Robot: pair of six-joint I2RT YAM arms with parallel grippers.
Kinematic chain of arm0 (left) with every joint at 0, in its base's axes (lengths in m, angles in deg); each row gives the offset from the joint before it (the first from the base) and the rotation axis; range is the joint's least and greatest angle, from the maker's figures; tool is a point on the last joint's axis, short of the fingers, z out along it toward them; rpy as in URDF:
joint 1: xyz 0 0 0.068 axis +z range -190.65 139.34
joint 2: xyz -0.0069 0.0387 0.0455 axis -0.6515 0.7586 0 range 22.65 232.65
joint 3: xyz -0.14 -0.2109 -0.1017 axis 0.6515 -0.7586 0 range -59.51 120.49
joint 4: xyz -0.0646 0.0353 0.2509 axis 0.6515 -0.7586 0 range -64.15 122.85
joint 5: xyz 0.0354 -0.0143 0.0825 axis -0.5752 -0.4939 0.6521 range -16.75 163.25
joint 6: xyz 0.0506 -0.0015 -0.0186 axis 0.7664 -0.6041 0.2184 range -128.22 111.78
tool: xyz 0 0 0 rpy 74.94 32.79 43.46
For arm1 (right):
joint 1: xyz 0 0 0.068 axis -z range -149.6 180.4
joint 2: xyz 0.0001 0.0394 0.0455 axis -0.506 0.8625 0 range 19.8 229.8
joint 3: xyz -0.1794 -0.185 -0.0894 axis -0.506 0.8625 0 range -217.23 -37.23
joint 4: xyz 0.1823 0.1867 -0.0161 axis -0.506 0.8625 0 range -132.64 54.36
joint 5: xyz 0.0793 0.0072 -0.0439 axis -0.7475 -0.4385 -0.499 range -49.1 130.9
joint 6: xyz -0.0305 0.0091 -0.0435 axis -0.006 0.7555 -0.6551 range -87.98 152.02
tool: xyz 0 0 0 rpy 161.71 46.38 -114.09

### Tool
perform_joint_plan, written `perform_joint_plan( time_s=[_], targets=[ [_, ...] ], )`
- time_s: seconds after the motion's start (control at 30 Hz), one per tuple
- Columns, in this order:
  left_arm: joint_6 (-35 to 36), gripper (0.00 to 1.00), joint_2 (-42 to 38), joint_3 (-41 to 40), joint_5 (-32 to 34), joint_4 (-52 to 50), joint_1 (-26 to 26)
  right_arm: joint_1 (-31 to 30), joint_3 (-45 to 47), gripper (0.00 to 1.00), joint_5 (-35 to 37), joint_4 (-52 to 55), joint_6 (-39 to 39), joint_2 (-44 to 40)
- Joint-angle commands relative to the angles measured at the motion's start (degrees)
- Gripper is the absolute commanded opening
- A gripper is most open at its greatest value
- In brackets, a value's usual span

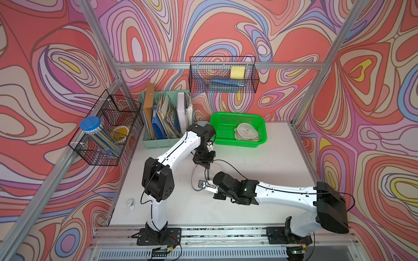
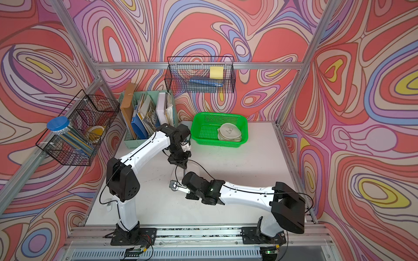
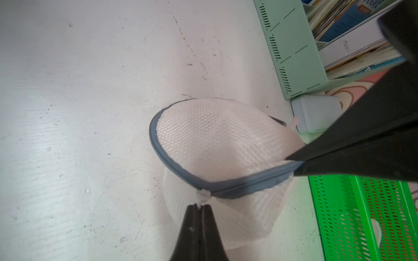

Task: Turn the laundry bag inside out
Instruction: Zip the zipper on the laundry bag.

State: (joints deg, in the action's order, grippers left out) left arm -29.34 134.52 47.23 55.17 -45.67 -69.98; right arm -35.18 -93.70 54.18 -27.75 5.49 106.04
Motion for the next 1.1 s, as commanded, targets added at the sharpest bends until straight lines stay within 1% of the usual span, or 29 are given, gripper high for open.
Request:
perform_joint_plan(
  time_s=[0.0,0.1,0.2,0.27,0.43,0.47,0.53,0.57,0.6,0.7,0.83,0.97,1.07],
  targets=[
    [-2.5,0.0,1.5,1.7,-1.7,2.3,4.0,-0.5,-0.7,0.0,-3.8,4.0,0.2,-0.6],
    [-5.4,0.0,1.5,0.4,-6.4,5.7,8.5,-0.7,-0.4,0.0,-5.3,4.4,1.3,-0.3],
    [-8.1,0.0,1.5,-1.6,-11.5,9.5,11.8,-0.9,0.0,0.0,-5.8,4.3,1.8,-0.1],
    [-9.3,0.0,2.2,-2.3,-13.5,10.8,13.0,-1.0,0.1,0.0,-5.9,4.3,2.1,0.3],
    [-10.5,0.0,1.5,-6.3,-16.1,14.4,13.5,-1.0,-0.1,0.0,-4.8,3.2,3.2,1.3],
    [-10.5,0.02,0.6,-7.4,-16.3,14.9,13.5,-1.0,0.1,0.0,-4.1,2.3,3.2,1.3],
    [-9.8,0.25,-1.6,-9.3,-15.4,15.2,13.5,-0.8,0.4,0.0,-3.7,1.3,3.1,1.4],
    [-9.3,0.34,-2.9,-10.5,-15.0,15.2,13.4,-0.8,0.4,0.0,-3.6,1.0,3.1,1.5],
    [-9.0,0.37,-4.1,-11.6,-14.6,15.0,13.4,-0.8,0.3,0.0,-3.7,0.7,3.0,1.6],
    [-7.0,0.41,-8.8,-16.0,-13.5,15.3,12.4,-0.4,-0.1,0.0,-3.6,0.4,2.8,2.3],
    [-3.0,0.4,-13.2,-21.9,-12.9,14.5,8.3,0.2,-0.1,0.0,-3.8,-0.1,2.5,2.2],
    [-0.7,0.4,-15.5,-26.6,-14.2,15.6,4.3,0.4,0.0,0.0,-4.1,-0.2,2.5,1.9],
    [0.7,0.41,-15.4,-27.0,-14.1,15.5,2.1,0.5,0.0,0.0,-4.4,-0.1,2.7,1.5]
  ],
)
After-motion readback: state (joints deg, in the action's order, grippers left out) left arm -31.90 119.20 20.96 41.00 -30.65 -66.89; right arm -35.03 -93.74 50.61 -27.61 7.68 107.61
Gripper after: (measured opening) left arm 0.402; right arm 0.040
